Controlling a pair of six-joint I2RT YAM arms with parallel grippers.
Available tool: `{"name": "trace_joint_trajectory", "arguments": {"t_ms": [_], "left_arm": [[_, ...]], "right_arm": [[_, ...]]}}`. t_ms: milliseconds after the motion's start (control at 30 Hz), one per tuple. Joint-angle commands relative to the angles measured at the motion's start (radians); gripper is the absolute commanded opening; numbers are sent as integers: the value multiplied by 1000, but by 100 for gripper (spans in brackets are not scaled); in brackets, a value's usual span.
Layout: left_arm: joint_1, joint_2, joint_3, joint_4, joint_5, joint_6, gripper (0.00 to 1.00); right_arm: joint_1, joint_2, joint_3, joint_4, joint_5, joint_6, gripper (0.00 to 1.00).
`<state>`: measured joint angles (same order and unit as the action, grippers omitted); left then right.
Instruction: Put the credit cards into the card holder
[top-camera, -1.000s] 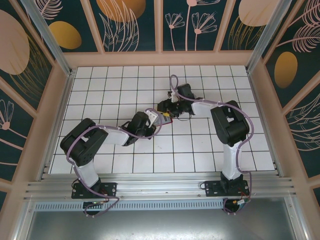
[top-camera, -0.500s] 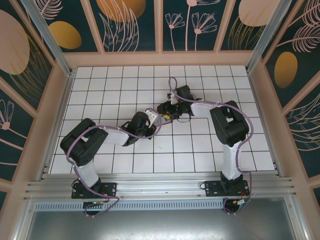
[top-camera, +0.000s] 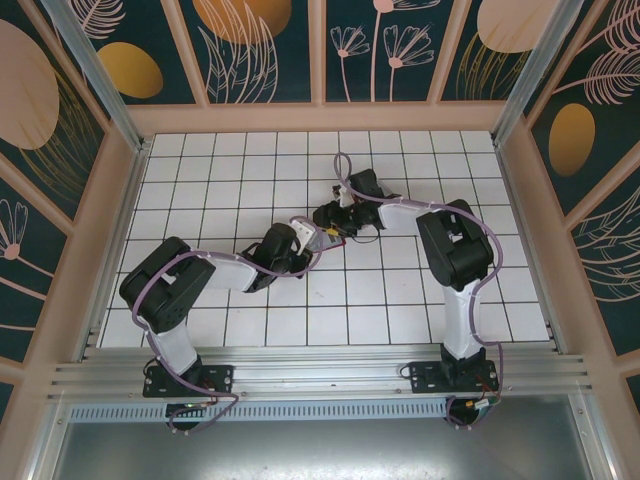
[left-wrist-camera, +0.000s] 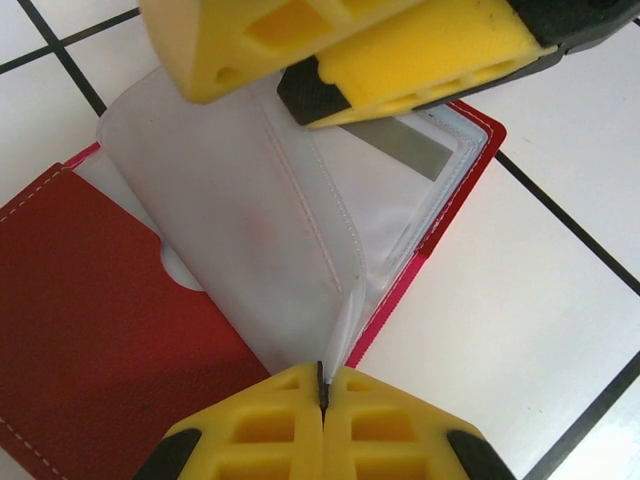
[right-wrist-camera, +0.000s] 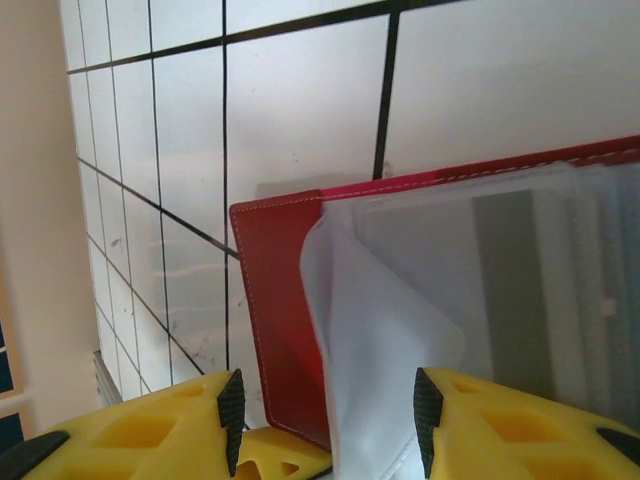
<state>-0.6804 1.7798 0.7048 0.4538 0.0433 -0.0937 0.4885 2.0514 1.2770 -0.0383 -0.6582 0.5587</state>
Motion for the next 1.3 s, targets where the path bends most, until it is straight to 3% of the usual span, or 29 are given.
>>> {"name": "trace_joint_trajectory", "arguments": {"t_ms": [0, 533, 567, 667, 800, 1267], "left_arm": [[5, -26, -14, 22, 2, -16, 0], [4, -26, -16, 29, 3, -26, 3], [4, -27, -15, 27, 7, -27, 6], [4, -32, -14, 24, 7, -40, 31], [5, -60, -42, 35, -26, -61, 49], [23, -425, -284, 35, -144, -215, 52]], "right_arm": [[-8, -36, -17, -24, 28, -22, 51], [52, 8, 65, -20, -14, -2, 52], [53, 12, 79, -25, -9, -2, 52], [53, 30, 115, -46, -17, -9, 52], [73, 42, 123, -42, -34, 0, 52], [131, 118, 182, -57, -59, 17, 53]]}}
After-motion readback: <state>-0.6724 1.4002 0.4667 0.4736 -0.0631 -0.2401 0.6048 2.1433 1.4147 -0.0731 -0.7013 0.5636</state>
